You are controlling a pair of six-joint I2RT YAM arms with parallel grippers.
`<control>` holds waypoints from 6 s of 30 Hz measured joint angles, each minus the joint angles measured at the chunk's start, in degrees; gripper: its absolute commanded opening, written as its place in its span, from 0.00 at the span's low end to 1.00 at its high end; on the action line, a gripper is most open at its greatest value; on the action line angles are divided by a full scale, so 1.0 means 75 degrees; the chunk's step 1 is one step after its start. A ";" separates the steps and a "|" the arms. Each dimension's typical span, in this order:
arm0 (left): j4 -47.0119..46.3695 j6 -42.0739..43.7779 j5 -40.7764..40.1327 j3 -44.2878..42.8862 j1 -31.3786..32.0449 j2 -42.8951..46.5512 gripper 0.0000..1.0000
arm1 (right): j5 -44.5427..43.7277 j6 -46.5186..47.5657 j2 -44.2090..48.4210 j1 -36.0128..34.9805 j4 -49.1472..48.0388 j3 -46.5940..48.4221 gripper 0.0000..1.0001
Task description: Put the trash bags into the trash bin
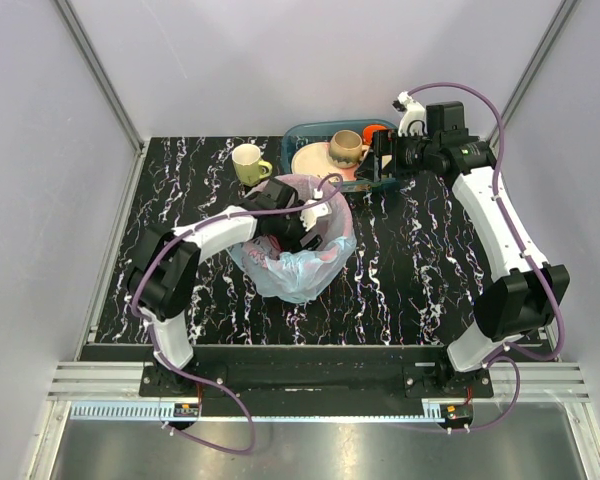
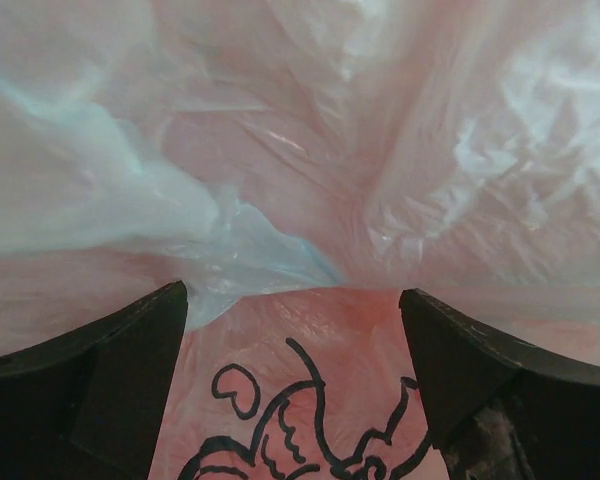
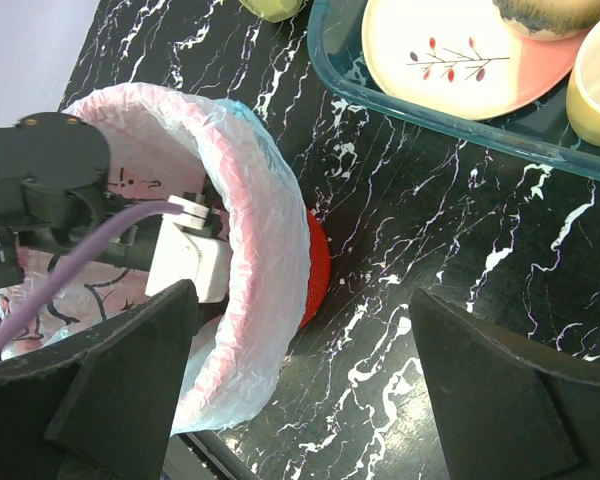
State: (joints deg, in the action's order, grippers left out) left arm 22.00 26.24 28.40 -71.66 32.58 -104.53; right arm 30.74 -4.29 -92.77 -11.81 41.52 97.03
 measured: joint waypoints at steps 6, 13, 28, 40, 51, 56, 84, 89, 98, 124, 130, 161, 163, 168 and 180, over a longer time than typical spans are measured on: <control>0.0950 0.0396 -0.0224 -0.0388 0.0029 -0.0446 0.88 | 0.0050 -0.0006 -0.0003 0.0000 -0.0015 0.0000 0.97; 0.1816 0.0667 -0.0720 -0.0796 0.0166 -0.0883 0.89 | 0.0050 -0.0003 -0.0044 0.0000 -0.0017 0.0000 0.97; 0.2410 0.0953 -0.1329 -0.1131 0.0364 -0.1122 0.91 | 0.0058 0.0096 -0.0076 0.0000 -0.0015 0.0000 0.97; 0.3159 0.1046 -0.1052 -0.2739 0.0385 0.0020 0.86 | 0.0449 0.0187 -0.0073 0.0003 0.0006 -0.0020 0.89; 0.3759 0.1652 -0.0944 -0.2498 0.0396 0.0650 0.60 | -0.0026 0.0440 -0.0326 -0.1020 0.0338 -0.0020 0.70; 0.4517 0.2538 -0.1294 -0.2407 0.0396 0.0644 0.59 | -0.0449 0.0621 -0.0749 -0.1376 0.0676 0.0093 0.64; 0.3550 0.3646 -0.2171 -0.1105 0.0353 -0.1017 0.71 | -0.0618 0.0956 -0.1262 -0.1411 0.1032 0.0312 0.42; 0.3448 0.3518 -0.1955 -0.1075 0.0356 -0.0361 0.71 | -0.0644 0.1000 -0.1262 -0.1413 0.1029 0.0312 0.43; 0.2958 0.3369 -0.1489 -0.0985 0.0353 0.1195 0.75 | -0.0816 0.1000 -0.1262 -0.1411 0.1026 0.0312 0.42; 0.1786 0.0714 0.1719 -0.0017 -0.0574 0.5639 0.45 | -0.0694 0.2177 -0.2011 -0.1440 0.1113 0.3136 0.75; 0.4232 0.1982 0.2474 0.1049 -0.0446 0.6886 0.39 | -0.0321 0.2346 -0.2903 -0.1606 0.1259 0.3812 0.74; -0.0603 -0.2751 0.2194 0.3034 -0.2961 0.4680 0.54 | 0.0029 0.1457 -0.0804 -0.1600 0.1705 0.0662 0.79; -0.0746 -0.2868 0.2107 0.2804 -0.3118 0.4237 0.54 | 0.0026 0.1343 -0.0615 -0.1597 0.1757 0.0516 0.82; -0.0781 -0.2970 0.1900 0.1609 -0.3550 0.3034 0.55 | 0.0055 0.1093 -0.0554 -0.1603 0.2031 0.0463 0.98; -0.0554 -0.2876 0.1955 0.0254 -0.3602 0.2224 0.61 | 0.0015 0.0629 -0.0627 -0.1361 0.2358 0.0478 1.00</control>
State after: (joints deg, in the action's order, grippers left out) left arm 17.85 4.67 43.07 -69.76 5.56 -87.85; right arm 30.85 0.43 -97.47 -22.02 59.20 100.62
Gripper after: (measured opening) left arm 0.603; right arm 0.994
